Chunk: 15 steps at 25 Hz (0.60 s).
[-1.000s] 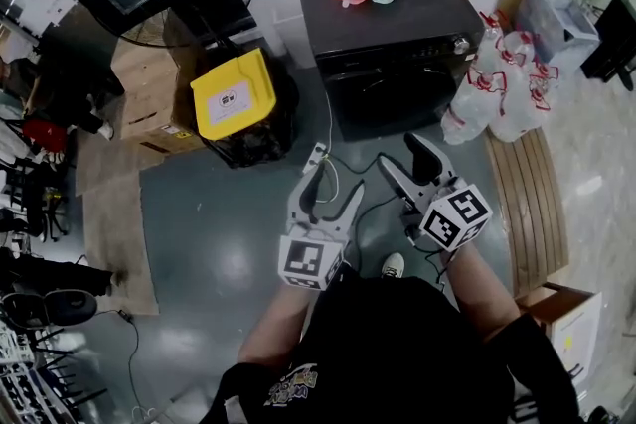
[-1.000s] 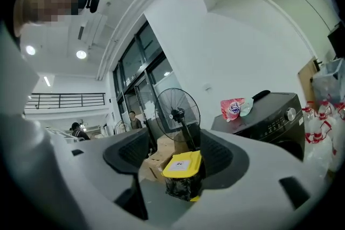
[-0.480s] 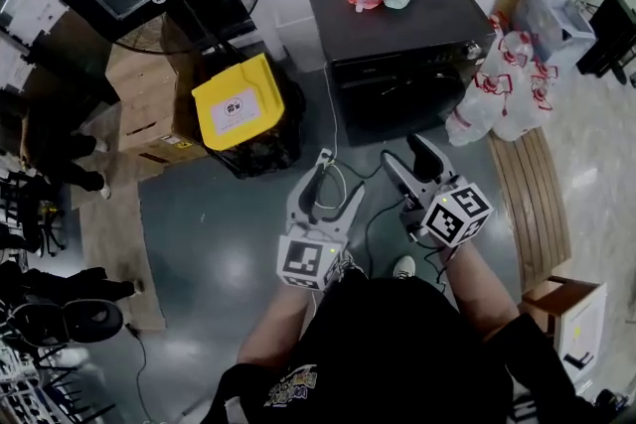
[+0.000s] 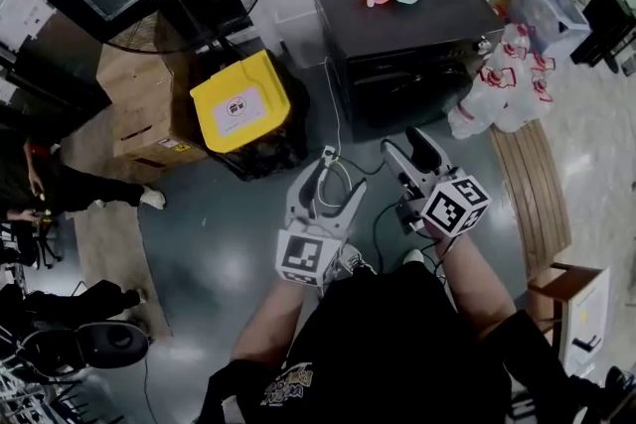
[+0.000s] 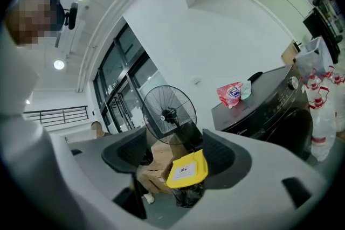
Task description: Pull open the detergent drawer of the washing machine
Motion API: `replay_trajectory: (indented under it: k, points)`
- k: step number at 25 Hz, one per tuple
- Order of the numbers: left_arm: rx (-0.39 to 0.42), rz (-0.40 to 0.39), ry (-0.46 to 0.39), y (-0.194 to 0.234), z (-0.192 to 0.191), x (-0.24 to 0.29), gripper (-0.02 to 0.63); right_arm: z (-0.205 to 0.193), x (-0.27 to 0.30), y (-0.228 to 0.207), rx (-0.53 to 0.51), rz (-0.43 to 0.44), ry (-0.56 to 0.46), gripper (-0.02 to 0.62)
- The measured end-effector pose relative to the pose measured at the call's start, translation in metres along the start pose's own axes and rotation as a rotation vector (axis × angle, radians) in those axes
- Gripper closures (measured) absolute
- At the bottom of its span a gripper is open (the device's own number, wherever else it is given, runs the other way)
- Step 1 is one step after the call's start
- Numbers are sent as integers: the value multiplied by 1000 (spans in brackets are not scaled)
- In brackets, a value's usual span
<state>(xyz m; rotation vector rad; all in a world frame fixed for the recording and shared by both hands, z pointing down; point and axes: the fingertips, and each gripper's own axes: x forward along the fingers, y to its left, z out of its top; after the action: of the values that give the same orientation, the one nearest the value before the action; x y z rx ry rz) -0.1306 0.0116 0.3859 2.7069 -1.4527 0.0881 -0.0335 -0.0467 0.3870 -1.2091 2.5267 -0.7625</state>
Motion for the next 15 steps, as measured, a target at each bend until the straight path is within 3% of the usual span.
replay_trajectory:
  k: [8, 15]
  points:
    - [-6, -11, -14, 19, -1, -9, 318, -14, 25, -4, 154, -14, -7, 252]
    - [5, 10, -17, 30, -3, -2, 318, -24, 44, -21, 226, -11, 15, 252]
